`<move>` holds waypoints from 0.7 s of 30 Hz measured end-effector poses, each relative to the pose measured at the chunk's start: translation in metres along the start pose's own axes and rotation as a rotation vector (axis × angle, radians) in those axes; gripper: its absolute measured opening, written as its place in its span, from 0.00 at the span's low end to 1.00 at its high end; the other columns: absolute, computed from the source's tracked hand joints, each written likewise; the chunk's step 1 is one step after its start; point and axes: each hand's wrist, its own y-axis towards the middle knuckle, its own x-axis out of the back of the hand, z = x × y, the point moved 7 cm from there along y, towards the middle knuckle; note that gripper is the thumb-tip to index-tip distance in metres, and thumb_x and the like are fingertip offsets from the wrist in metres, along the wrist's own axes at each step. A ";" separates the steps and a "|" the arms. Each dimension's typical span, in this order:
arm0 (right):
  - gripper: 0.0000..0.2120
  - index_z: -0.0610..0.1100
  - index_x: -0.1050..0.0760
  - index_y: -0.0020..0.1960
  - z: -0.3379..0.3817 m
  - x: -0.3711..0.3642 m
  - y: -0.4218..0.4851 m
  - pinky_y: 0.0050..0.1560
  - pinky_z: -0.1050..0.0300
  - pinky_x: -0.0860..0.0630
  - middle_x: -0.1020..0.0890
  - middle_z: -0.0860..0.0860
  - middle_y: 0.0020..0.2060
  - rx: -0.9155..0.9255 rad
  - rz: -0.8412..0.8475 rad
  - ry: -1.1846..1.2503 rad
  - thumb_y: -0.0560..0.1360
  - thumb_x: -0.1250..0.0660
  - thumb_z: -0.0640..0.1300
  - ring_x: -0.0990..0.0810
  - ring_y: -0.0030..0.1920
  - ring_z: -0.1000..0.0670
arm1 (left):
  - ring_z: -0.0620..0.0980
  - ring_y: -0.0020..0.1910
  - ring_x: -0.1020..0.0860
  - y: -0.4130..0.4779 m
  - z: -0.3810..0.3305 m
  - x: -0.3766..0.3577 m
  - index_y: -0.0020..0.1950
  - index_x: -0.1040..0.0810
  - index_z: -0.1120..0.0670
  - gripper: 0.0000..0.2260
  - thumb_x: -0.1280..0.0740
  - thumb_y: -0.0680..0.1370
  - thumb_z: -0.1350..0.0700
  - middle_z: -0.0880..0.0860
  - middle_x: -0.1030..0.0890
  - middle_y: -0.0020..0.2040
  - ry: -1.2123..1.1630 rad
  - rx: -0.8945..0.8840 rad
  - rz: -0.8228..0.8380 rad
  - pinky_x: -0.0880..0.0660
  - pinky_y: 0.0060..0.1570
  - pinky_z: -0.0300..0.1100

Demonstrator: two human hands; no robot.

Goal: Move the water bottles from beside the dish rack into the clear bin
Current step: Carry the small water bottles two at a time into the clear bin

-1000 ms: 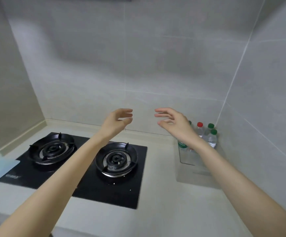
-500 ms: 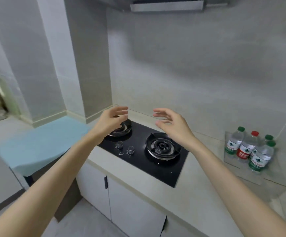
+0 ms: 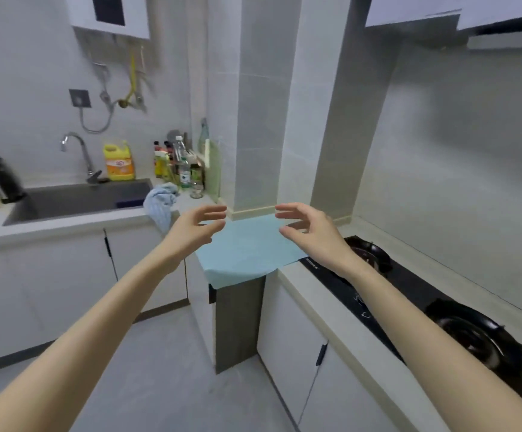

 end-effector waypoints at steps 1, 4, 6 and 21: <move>0.18 0.49 0.26 0.66 0.011 -0.025 0.018 0.55 0.61 0.25 0.20 0.55 0.59 0.022 0.033 0.008 0.77 0.33 0.42 0.20 0.54 0.55 | 0.48 0.59 0.23 0.001 0.010 0.030 0.68 0.26 0.51 0.16 0.35 0.79 0.56 0.49 0.22 0.62 0.011 0.013 -0.040 0.25 0.54 0.43; 0.17 0.49 0.26 0.65 0.046 -0.096 0.064 0.53 0.65 0.25 0.20 0.54 0.59 0.091 0.116 0.029 0.77 0.33 0.41 0.19 0.53 0.55 | 0.48 0.58 0.23 0.004 0.038 0.113 0.66 0.26 0.50 0.15 0.35 0.79 0.55 0.49 0.22 0.61 0.061 0.026 -0.145 0.24 0.53 0.42; 0.17 0.49 0.25 0.65 0.071 -0.145 0.095 0.52 0.66 0.25 0.20 0.54 0.59 0.137 0.162 0.049 0.77 0.33 0.41 0.19 0.53 0.54 | 0.46 0.56 0.23 0.003 0.057 0.170 0.65 0.25 0.51 0.14 0.35 0.79 0.56 0.49 0.21 0.59 0.092 0.037 -0.216 0.24 0.49 0.38; 0.17 0.52 0.25 0.63 0.217 -0.434 0.251 0.57 0.55 0.22 0.19 0.56 0.57 0.383 0.445 0.205 0.75 0.32 0.41 0.18 0.50 0.56 | 0.46 0.59 0.23 -0.024 0.181 0.464 0.66 0.26 0.49 0.15 0.36 0.79 0.55 0.46 0.22 0.61 0.238 0.215 -0.586 0.26 0.56 0.42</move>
